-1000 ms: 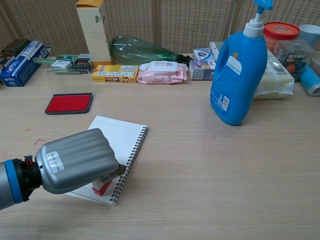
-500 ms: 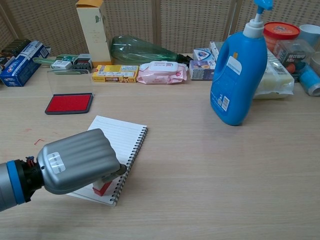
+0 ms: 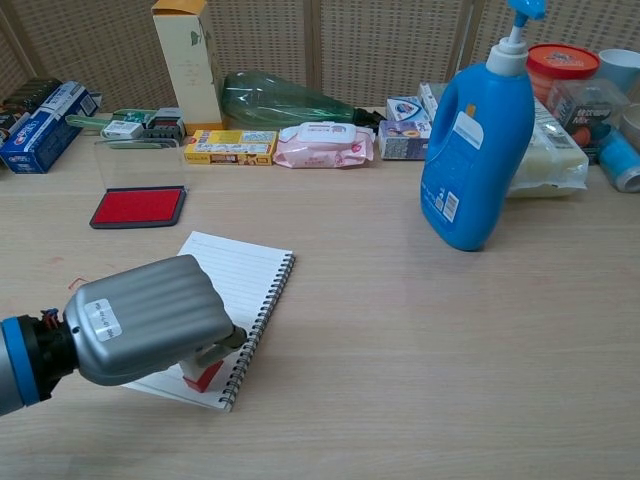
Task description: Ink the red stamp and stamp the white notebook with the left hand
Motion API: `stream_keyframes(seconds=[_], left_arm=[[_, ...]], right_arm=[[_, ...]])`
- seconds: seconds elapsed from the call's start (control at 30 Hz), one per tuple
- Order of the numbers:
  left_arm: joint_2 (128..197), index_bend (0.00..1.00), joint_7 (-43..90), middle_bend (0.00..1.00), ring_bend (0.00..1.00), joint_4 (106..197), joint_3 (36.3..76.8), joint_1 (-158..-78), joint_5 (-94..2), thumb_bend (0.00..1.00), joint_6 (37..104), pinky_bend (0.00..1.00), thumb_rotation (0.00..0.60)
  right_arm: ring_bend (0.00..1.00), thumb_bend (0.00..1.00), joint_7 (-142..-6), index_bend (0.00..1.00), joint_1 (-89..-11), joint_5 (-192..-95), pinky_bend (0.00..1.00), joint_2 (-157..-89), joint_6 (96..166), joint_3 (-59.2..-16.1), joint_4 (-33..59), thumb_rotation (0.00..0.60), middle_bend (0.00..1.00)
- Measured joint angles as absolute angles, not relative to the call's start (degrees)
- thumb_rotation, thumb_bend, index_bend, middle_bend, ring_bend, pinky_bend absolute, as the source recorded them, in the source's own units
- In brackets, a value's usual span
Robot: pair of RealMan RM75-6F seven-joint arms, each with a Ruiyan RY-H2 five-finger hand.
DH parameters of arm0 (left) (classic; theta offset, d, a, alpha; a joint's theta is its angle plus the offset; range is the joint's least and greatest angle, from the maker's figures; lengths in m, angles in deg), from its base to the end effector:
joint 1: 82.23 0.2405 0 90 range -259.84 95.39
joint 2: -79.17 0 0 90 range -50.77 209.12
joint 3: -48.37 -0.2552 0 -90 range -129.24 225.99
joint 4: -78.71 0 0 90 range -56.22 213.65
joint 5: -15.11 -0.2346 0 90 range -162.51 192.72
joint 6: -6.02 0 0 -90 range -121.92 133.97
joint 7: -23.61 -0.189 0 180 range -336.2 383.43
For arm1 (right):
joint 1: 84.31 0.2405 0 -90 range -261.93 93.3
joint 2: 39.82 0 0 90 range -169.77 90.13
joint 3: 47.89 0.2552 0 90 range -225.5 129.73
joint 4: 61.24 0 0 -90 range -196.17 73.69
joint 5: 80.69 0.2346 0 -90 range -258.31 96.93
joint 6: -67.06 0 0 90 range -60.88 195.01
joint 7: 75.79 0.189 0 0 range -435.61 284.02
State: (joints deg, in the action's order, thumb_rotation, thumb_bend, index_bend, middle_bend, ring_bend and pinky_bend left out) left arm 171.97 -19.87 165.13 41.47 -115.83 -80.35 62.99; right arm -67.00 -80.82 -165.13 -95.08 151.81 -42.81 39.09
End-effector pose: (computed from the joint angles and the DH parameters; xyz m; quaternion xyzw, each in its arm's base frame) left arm -0.1387 0.2314 -0.1262 -0.9045 -0.0555 -0.2878 0.3099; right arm -0.3071 -0.2279 0.1785 0.5501 -0.4277 0.4320 0.5726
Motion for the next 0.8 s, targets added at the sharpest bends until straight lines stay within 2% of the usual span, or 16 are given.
stream_keyframes(seconds=[0.4, 0.8], left_arm=[[164.8, 0.64, -22.7, 1.0, 1.0, 174.1, 43.9, -116.2, -81.9, 0.36, 66.1, 1.0, 0.6], [158.1, 0.64, -23.3, 1.0, 1.0, 174.4, 47.0, -114.6, -77.8, 0.36, 68.9, 1.0, 0.6]], right_arm=[[0.0, 0.0, -67.7, 0.03, -80.8, -165.4, 0.0, -95.3, 151.9, -42.9, 39.3, 0.52, 0.0], [0.0, 0.0, -67.3, 0.03, -80.9, -165.6, 0.0, -95.1, 152.0, -43.0, 39.4, 0.523, 0.0]])
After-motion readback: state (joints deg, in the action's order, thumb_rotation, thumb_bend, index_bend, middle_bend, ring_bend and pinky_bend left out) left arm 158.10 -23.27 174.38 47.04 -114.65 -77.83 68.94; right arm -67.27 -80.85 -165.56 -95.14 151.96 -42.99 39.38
